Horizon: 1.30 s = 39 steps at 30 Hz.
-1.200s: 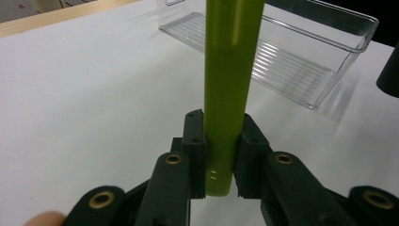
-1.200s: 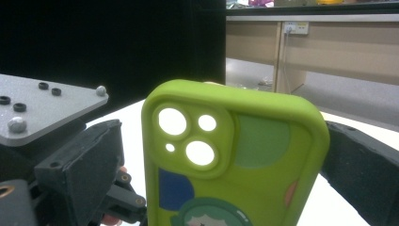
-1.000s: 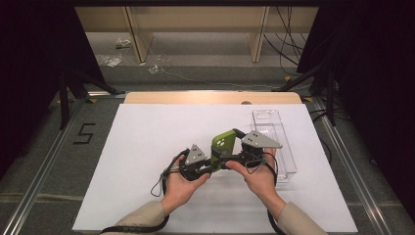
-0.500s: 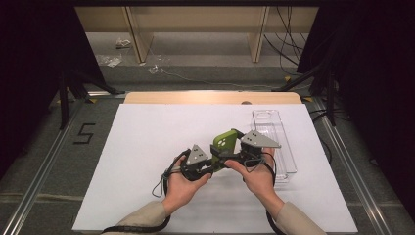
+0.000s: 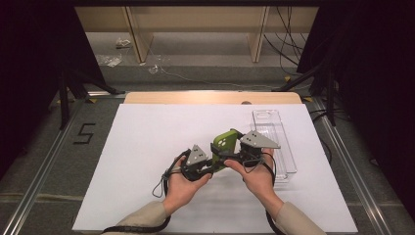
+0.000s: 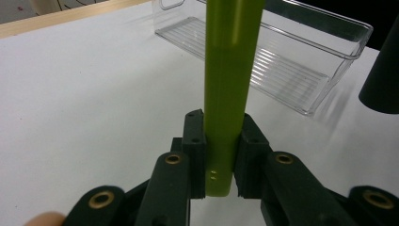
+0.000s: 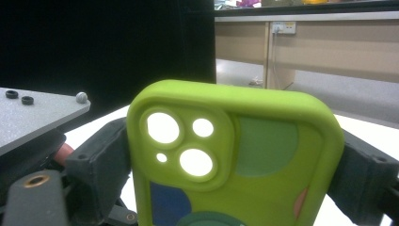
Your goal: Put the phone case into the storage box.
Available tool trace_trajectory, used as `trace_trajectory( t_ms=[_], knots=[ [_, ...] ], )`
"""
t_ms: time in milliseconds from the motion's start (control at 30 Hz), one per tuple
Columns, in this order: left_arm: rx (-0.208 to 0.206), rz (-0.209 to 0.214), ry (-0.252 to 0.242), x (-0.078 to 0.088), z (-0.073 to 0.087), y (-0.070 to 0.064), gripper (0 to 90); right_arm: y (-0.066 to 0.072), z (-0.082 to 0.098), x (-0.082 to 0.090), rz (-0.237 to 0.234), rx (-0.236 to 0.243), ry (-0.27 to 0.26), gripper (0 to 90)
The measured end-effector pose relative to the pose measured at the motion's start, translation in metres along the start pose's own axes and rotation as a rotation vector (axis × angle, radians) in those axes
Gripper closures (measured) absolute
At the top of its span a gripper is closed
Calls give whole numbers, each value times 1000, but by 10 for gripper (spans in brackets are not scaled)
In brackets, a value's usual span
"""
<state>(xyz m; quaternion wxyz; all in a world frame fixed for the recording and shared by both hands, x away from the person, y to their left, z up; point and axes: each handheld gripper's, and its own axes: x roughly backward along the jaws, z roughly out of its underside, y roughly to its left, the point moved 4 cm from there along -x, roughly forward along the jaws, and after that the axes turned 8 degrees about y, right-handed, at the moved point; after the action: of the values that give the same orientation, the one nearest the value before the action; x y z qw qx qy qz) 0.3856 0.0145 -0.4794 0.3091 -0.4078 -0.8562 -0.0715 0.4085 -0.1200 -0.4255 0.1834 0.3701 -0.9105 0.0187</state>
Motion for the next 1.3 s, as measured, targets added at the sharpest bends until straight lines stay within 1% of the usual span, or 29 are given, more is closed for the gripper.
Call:
trace_trajectory(
  t_ms=[300,567,600,900,1000,1067,1100,1267,1300],
  knots=[
    [4,1,-2,0,0,0,767,1,0,0,15,8,0,156],
    [2,-2,-6,0,0,0,766,2,0,0,8,15,-4,166],
    [0,-2,-9,0,0,1,765,2,-1,0,10,28,-8,168],
    [-11,0,-14,1,-1,1,753,3,-3,1,5,42,-16,175],
    [-21,3,-14,3,-2,1,730,2,-4,3,9,43,-16,176],
    [-25,1,-12,3,-2,1,692,2,-6,3,9,43,-23,177],
    [-27,1,-11,3,-2,2,692,2,-6,3,9,43,-23,177],
    [-33,11,-2,4,-1,3,536,-1,-8,6,16,37,-32,177],
    [-34,12,-5,5,-1,4,520,-2,-8,7,18,38,-30,177]
  ],
)
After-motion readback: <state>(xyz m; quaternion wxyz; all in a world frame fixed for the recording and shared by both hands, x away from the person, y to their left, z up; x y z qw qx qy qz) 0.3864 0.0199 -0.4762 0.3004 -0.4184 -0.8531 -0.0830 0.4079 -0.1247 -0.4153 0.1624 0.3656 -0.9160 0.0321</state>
